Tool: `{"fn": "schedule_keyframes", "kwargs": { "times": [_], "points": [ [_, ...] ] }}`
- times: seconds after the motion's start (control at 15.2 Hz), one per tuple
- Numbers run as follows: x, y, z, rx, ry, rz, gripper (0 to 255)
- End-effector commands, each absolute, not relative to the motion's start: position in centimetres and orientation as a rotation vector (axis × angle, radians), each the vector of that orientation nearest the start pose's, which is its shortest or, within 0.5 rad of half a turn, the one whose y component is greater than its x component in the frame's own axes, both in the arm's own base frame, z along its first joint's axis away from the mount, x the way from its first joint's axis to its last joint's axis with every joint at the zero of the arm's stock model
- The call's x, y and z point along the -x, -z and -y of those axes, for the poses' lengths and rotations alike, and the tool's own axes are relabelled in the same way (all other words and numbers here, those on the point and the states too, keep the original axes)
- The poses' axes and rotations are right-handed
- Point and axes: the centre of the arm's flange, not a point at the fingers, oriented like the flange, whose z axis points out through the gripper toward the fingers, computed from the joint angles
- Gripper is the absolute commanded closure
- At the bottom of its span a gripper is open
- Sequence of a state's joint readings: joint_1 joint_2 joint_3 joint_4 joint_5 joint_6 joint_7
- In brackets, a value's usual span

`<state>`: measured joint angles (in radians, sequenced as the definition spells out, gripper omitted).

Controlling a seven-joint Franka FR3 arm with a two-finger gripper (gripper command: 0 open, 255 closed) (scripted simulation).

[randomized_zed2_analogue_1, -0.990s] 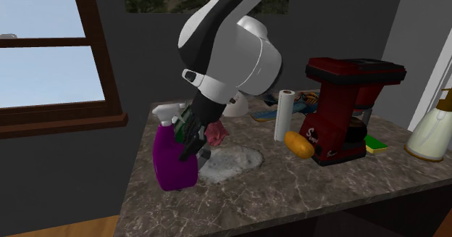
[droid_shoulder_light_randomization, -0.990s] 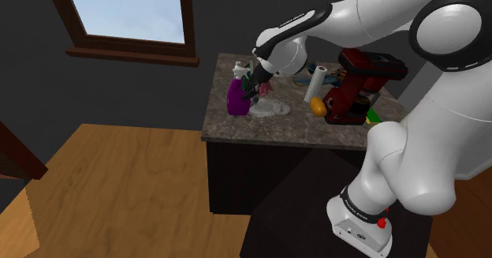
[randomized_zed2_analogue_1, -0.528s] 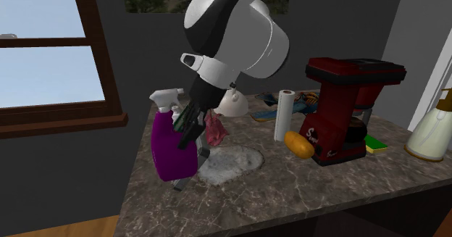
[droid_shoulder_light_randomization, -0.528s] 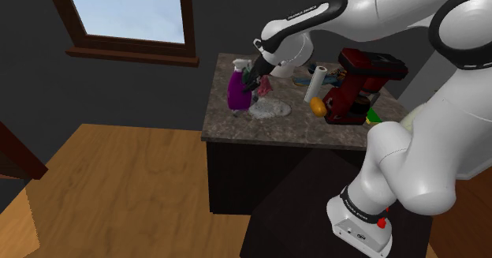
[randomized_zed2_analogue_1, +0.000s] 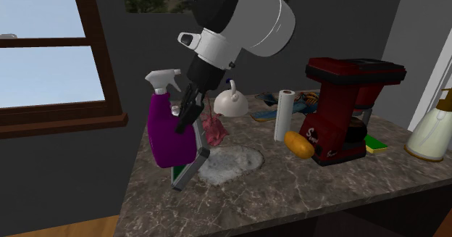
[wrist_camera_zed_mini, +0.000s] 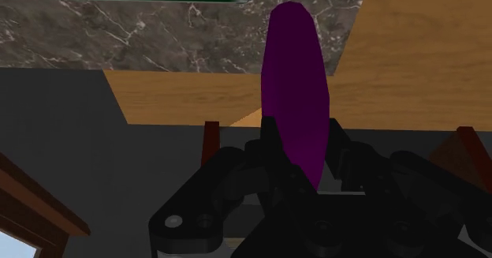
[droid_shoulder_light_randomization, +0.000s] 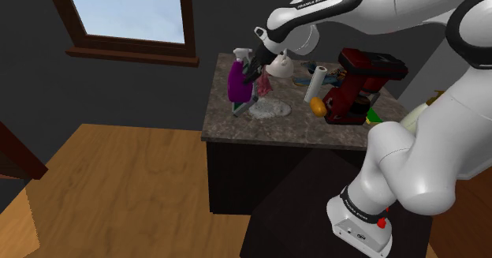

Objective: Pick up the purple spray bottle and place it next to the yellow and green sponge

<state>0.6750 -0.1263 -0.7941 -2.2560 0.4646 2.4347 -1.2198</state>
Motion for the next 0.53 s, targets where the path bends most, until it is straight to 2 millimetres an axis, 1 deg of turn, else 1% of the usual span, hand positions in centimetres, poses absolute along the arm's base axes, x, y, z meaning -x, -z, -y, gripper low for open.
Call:
{"fn": "schedule_keyframes", "kwargs": {
  "times": [0.0,0.46],
  "points": [
    [-52.6,-43.8,6.9,2.664,0.68,1.086,255],
    [-52.6,-47.5,6.9,2.664,0.68,1.086,255]
  ]
}}
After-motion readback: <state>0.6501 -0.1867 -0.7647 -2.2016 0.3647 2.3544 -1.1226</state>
